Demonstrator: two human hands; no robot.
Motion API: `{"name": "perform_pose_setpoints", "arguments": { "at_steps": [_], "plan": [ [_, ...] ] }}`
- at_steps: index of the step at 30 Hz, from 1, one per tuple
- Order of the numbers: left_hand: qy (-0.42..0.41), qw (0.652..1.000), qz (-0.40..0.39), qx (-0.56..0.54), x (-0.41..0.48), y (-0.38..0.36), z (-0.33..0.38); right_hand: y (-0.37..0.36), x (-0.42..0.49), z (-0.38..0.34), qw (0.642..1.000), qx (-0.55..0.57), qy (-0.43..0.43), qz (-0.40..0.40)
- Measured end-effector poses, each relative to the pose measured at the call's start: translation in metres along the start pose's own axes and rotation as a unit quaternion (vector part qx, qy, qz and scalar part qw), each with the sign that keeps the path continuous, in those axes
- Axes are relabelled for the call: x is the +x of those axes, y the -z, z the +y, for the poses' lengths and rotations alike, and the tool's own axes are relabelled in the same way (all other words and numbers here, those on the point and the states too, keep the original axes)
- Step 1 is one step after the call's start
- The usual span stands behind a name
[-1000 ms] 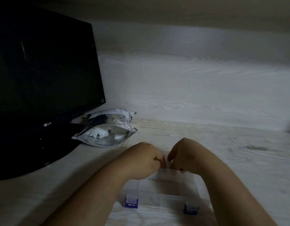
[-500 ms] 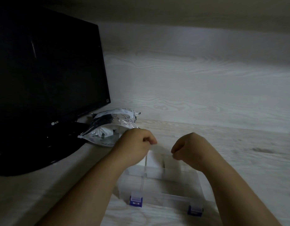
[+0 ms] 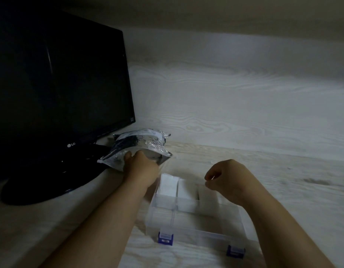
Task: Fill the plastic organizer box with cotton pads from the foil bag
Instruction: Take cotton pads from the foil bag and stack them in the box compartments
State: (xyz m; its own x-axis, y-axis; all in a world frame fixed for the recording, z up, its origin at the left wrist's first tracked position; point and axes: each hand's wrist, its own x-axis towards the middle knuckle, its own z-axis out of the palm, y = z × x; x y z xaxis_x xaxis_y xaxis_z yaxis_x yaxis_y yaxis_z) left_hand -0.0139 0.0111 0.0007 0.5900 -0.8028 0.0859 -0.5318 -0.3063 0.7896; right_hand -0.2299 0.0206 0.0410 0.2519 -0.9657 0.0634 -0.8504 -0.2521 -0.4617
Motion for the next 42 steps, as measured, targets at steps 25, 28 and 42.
{"name": "perform_pose_setpoints", "arguments": {
  "at_steps": [25, 28, 42],
  "plan": [
    [-0.015, 0.999, 0.01, 0.045, 0.014, -0.005, -0.014, -0.004, 0.003, 0.003, 1.0, 0.009, 0.007, -0.005],
    [-0.012, 0.998, -0.006, 0.066, 0.014, -0.004, -0.013, -0.004, 0.003, 0.003, 1.0, 0.011, 0.011, 0.0],
    [-0.031, 0.995, 0.091, 0.002, -0.012, 0.011, 0.007, -0.002, 0.0, 0.001, 1.0, 0.021, 0.014, 0.009]
  ]
}}
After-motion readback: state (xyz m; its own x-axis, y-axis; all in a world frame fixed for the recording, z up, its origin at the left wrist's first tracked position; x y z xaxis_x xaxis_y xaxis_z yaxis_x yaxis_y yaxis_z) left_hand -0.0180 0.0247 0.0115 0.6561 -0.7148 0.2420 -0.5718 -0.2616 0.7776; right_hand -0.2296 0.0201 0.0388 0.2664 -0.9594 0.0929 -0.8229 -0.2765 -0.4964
